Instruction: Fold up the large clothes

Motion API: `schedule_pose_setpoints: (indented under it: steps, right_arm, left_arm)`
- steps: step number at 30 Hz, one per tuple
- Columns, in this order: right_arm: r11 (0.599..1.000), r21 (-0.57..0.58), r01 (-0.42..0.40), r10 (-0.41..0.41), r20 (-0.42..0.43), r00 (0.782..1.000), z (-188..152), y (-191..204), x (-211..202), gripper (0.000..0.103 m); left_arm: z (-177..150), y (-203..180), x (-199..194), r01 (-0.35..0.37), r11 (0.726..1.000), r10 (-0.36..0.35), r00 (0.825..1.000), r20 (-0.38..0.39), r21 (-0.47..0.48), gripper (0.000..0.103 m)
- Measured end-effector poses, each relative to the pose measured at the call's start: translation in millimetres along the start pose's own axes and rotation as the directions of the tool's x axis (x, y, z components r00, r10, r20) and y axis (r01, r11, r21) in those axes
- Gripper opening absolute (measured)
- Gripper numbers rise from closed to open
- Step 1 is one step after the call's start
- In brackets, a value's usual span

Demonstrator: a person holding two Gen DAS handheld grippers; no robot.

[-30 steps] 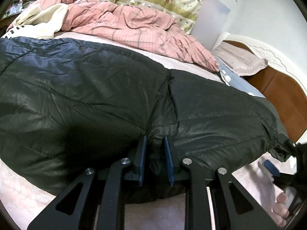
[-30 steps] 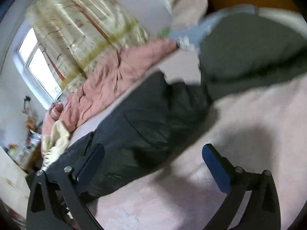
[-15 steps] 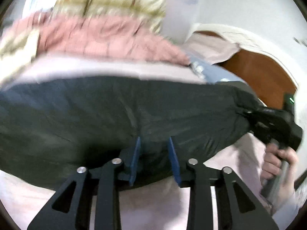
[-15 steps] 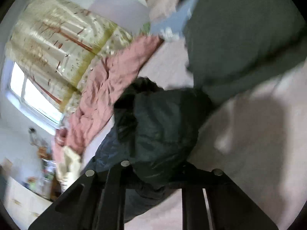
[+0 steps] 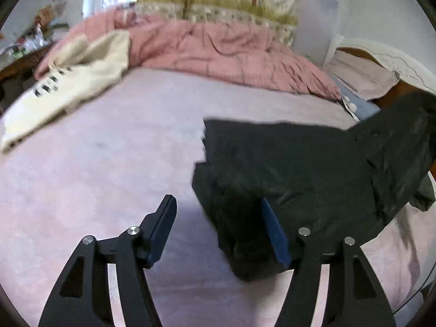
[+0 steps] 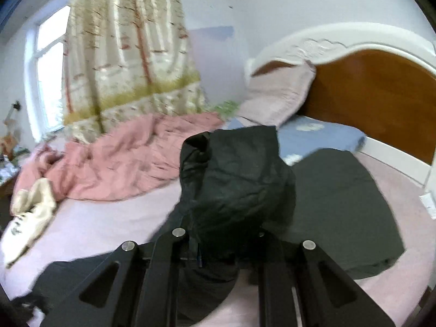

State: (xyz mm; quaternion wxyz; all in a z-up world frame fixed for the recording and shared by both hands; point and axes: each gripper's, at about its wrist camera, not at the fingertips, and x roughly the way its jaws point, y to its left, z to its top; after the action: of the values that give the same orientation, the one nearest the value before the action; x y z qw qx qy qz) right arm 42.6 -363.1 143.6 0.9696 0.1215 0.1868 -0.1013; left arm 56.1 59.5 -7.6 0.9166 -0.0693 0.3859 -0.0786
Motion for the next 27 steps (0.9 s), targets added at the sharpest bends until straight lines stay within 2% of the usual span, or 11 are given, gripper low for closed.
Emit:
schedule_pose_setpoints:
  steps: [4, 10, 11, 13, 15, 17, 22, 24, 25, 26, 27]
  right_arm:
    - [0.981, 0.02, -0.191, 0.19, 0.041, 0.981, -17, 57, -29, 0.016]
    - [0.886, -0.122, -0.448, 0.445, -0.048, 0.894, -61, 153, -45, 0.017]
    - [0.874, -0.144, -0.464, 0.458, -0.073, 0.886, -72, 166, -44, 0.017]
    - [0.873, -0.209, -0.441, 0.436, -0.075, 0.897, -93, 188, -42, 0.017]
    - [0.872, -0.282, -0.4, 0.395, -0.075, 0.916, -117, 211, -37, 0.017]
    - [0.861, -0.302, -0.409, 0.395, -0.109, 0.912, -133, 223, -30, 0.017]
    - [0.836, -0.355, -0.418, 0.387, -0.159, 0.908, -165, 237, -27, 0.019]
    - [0.821, -0.415, -0.392, 0.36, -0.157, 0.92, -179, 243, -29, 0.025]
    - [0.809, -0.439, -0.392, 0.358, -0.16, 0.92, -183, 246, -32, 0.036]
    - [0.788, -0.453, -0.418, 0.386, -0.165, 0.908, -187, 247, -38, 0.061]
    - [0.777, -0.455, -0.434, 0.406, -0.163, 0.899, -190, 247, -43, 0.076]
  left_arm:
    - [-5, 9, 24, 0.143, 0.982, -0.15, 0.988, -0.049, -0.124, 0.039]
    - [-5, 2, 15, 0.128, 0.986, -0.13, 0.992, -0.004, -0.11, 0.035]
    - [-3, 4, 10, 0.131, 0.985, -0.13, 0.991, 0.016, -0.11, 0.035]
    - [3, 15, -2, 0.131, 0.982, -0.12, 0.989, 0.08, -0.139, 0.036]
    - [5, 24, -16, 0.088, 0.982, -0.058, 0.982, 0.178, -0.165, 0.043]
    - [6, 29, -23, 0.045, 0.983, -0.007, 0.978, 0.209, -0.176, 0.043]
    - [9, 51, -38, 0.097, 0.963, -0.027, 0.963, 0.268, -0.251, 0.044]
    - [10, 55, -45, 0.099, 0.963, -0.021, 0.955, 0.294, -0.251, 0.045]
    - [12, 59, -47, 0.103, 0.962, -0.022, 0.952, 0.306, -0.252, 0.047]
    - [13, 61, -50, 0.113, 0.961, -0.027, 0.948, 0.318, -0.253, 0.048]
    - [16, 66, -50, 0.126, 0.96, -0.039, 0.944, 0.327, -0.252, 0.049]
